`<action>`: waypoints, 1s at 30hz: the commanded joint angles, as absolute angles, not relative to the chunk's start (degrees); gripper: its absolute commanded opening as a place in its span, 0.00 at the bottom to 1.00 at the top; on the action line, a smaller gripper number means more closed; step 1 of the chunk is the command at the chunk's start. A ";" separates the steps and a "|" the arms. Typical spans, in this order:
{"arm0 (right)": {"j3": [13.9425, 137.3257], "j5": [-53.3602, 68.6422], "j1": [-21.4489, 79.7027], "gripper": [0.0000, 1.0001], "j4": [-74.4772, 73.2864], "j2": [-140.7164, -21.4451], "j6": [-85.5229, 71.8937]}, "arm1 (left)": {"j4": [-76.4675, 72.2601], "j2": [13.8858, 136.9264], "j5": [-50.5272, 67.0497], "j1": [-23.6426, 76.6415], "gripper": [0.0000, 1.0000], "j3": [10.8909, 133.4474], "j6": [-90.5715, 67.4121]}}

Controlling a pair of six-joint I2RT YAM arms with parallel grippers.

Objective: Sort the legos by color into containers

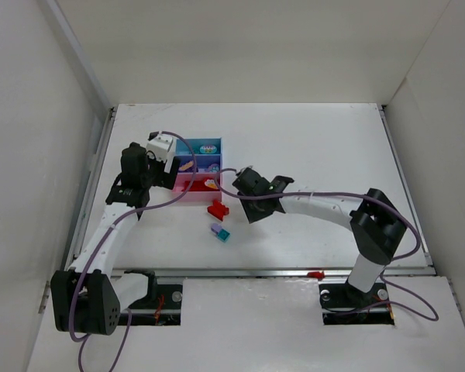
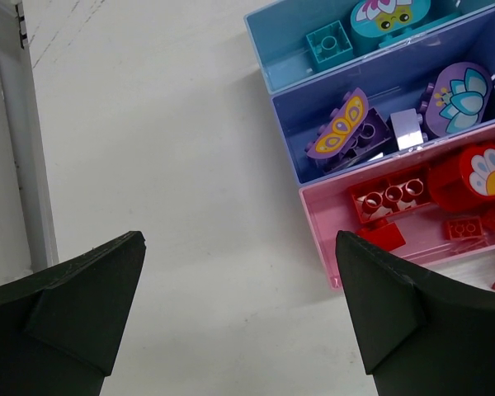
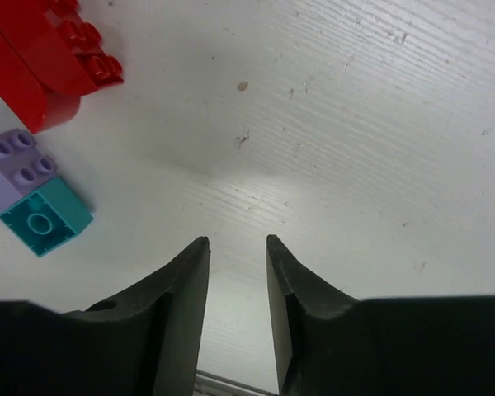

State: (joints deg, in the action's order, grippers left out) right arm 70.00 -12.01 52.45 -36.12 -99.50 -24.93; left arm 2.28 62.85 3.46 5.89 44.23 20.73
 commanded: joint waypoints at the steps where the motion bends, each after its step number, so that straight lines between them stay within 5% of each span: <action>1: 74.17 -12.40 50.12 0.40 -38.84 -96.33 -24.43 | -1.05 62.58 4.22 5.54 1.00 43.86 21.09; 5: 73.48 -8.00 44.57 0.57 -42.26 -92.48 -24.43 | -1.05 62.58 4.22 5.54 1.00 43.86 21.09; 9: 69.80 -7.21 39.04 0.99 -50.35 -87.91 -29.33 | -1.05 62.58 4.22 5.54 1.00 43.86 21.62; 21: 41.50 4.82 29.97 1.00 -57.48 -66.99 -42.28 | -1.05 62.05 5.27 5.54 1.00 43.86 21.62; 30: 32.35 7.73 30.58 0.77 -58.70 -55.92 -56.40 | -1.05 63.89 5.27 6.68 1.00 44.64 21.62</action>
State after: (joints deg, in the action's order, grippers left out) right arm 34.28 6.11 29.78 -56.90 -59.00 -48.82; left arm 1.45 63.20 4.49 6.07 44.21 21.56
